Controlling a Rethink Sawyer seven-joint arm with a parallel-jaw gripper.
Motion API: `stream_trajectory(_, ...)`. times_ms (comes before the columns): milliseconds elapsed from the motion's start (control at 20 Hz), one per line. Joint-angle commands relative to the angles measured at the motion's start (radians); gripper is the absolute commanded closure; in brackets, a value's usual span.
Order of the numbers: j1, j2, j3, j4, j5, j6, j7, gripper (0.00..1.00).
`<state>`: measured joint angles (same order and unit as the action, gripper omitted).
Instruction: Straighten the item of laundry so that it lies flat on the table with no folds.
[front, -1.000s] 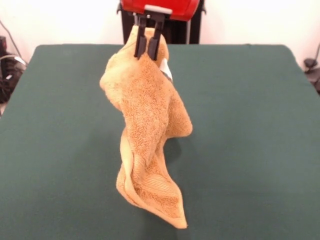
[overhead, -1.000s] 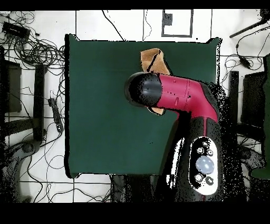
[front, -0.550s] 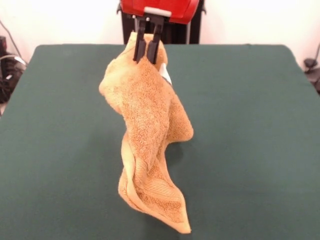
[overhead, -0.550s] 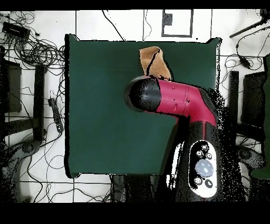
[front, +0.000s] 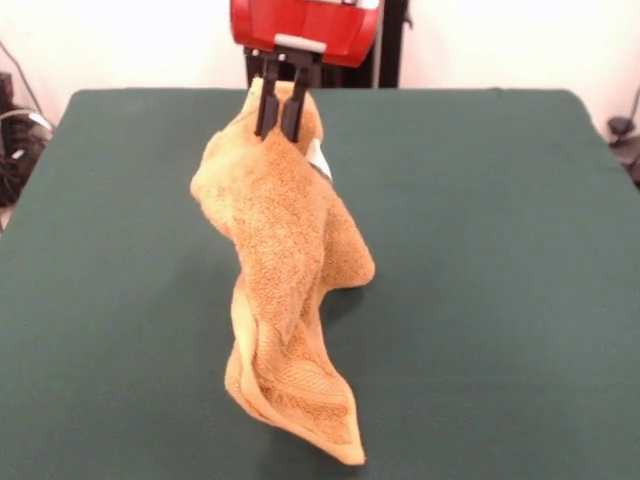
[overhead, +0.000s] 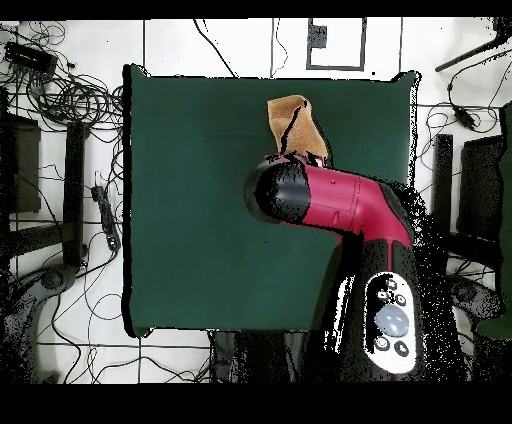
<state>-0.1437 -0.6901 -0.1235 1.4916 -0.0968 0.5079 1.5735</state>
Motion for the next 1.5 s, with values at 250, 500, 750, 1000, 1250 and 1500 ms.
stream_trajectory(250,-0.027,0.043,0.078,0.117,-0.101,-0.094,0.046,1.0)
stream_trajectory(500,-0.054,0.051,0.1,0.129,-0.123,-0.114,0.051,1.0)
stream_trajectory(750,-0.078,0.061,0.121,0.143,-0.143,-0.143,0.054,1.0)
stream_trajectory(1000,-0.089,0.069,0.137,0.148,-0.178,-0.171,0.042,1.0)
stream_trajectory(1250,-0.091,0.082,0.136,0.159,-0.198,-0.207,0.061,1.0)
stream_trajectory(1500,-0.1,0.093,0.147,0.18,-0.215,-0.286,0.096,1.0)
